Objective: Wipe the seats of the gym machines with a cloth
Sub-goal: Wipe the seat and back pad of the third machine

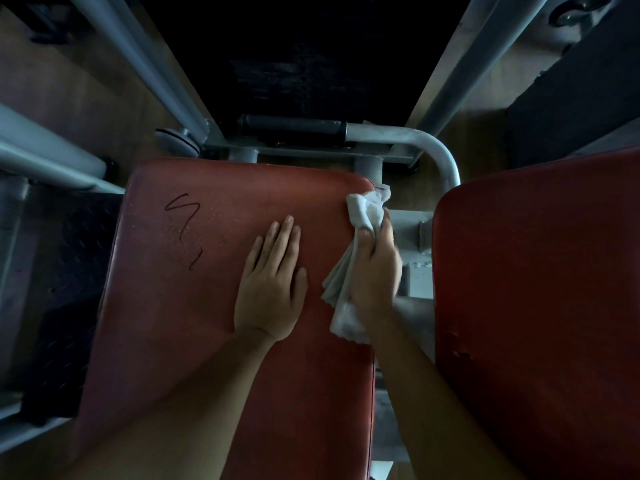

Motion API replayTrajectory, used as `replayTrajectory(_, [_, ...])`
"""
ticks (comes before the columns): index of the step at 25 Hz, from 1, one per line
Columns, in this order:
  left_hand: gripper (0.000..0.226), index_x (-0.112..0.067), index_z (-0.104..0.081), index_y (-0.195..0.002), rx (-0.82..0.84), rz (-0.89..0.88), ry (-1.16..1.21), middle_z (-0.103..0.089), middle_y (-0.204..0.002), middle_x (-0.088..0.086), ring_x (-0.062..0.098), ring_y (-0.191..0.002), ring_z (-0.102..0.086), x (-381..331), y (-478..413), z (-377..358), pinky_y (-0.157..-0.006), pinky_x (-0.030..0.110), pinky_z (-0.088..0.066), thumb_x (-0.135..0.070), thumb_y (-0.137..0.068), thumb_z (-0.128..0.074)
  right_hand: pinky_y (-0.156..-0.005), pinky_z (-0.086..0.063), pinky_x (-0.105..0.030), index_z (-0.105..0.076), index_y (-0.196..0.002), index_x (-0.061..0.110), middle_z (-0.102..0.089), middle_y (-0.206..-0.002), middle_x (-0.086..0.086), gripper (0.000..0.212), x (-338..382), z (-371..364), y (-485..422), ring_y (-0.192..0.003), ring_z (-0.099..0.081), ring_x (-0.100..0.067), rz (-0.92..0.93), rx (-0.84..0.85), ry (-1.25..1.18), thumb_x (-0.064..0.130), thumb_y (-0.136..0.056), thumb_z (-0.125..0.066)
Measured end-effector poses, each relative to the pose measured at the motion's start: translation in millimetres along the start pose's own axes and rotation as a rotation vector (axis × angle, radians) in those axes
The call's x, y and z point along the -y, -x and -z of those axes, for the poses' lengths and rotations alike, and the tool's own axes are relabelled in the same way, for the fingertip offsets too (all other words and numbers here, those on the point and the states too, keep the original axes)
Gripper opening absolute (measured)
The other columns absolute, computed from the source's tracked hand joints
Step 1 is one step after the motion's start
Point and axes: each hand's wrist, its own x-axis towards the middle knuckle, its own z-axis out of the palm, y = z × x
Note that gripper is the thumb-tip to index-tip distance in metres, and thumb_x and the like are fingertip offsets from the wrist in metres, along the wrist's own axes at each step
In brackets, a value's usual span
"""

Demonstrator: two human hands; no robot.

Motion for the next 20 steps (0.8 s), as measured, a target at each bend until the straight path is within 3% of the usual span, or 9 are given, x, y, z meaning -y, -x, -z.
replayTrajectory(4, [0.060, -0.008, -0.022, -0.158, -0.009, -0.004, -0.003, -0.012, -0.168, 0.003, 0.017, -0.155, -0.007, 1.9, 0.8, -2.5, -0.126, 0.042, -0.014, -0.031, -0.103, -0.034, -0.091, -0.053, -0.042, -0.043, -0.146, 0.019, -0.059, -0.133, -0.004, 0.047, 23.1, -13.7, -44.2, -0.111, -0.061, -0.020, -0.018, 0.032, -0.015, 0.038, -0.103, -0.037])
replayTrajectory(8, [0.059, -0.009, -0.021, -0.158, -0.018, -0.015, -0.002, -0.011, -0.168, 0.002, 0.016, -0.155, -0.005, 1.2, 0.7, -2.7, -0.126, 0.042, -0.013, -0.031, -0.104, -0.034, -0.089, -0.046, -0.023, -0.045, -0.147, 0.017, -0.063, -0.133, -0.005, 0.046, 5.6, -1.3, -20.2, -0.115, -0.062, -0.018, 0.025, -0.004, 0.057, 0.034, -0.105, -0.043])
replayTrajectory(11, [0.060, -0.008, -0.020, -0.158, -0.020, -0.023, -0.017, -0.009, -0.168, 0.002, 0.016, -0.155, -0.004, 1.9, -0.5, -2.5, -0.126, 0.042, -0.013, -0.030, -0.104, -0.034, -0.081, -0.041, -0.021, -0.047, -0.144, 0.012, -0.067, -0.125, -0.008, 0.045, -6.9, 7.9, -0.1, -0.109, -0.065, -0.021, 0.053, 0.000, 0.145, 0.035, -0.105, -0.044])
replayTrajectory(13, [0.060, -0.009, -0.021, -0.158, -0.022, -0.019, -0.007, -0.009, -0.168, 0.002, 0.016, -0.155, -0.004, 2.5, 0.0, -1.7, -0.126, 0.042, -0.014, -0.030, -0.103, -0.034, -0.087, -0.046, -0.027, -0.041, -0.149, 0.012, -0.062, -0.133, -0.009, 0.051, -9.9, 5.9, 3.8, -0.117, -0.061, -0.023, 0.081, 0.016, 0.129, 0.037, -0.105, -0.042])
replayTrajectory(16, [0.060, -0.010, -0.023, -0.158, -0.043, -0.021, 0.025, -0.012, -0.168, 0.002, 0.015, -0.155, -0.005, 2.2, 0.9, 0.6, -0.126, 0.041, -0.013, -0.029, -0.103, -0.037, -0.095, -0.051, -0.049, -0.030, -0.154, 0.017, -0.050, -0.142, -0.013, 0.058, -7.9, 2.0, 11.3, -0.125, -0.053, -0.031, 0.140, -0.021, 0.225, 0.043, -0.104, -0.043])
replayTrajectory(20, [0.061, -0.011, -0.023, -0.158, -0.032, -0.019, 0.121, -0.013, -0.168, 0.000, 0.013, -0.155, -0.003, 4.5, 2.0, 3.4, -0.126, 0.038, -0.010, -0.027, -0.102, -0.042, -0.085, -0.052, -0.033, -0.034, -0.154, 0.012, -0.052, -0.134, -0.016, 0.057, -2.0, 5.4, 17.1, -0.113, -0.059, -0.028, 0.177, -0.086, 0.244, 0.037, -0.105, -0.049])
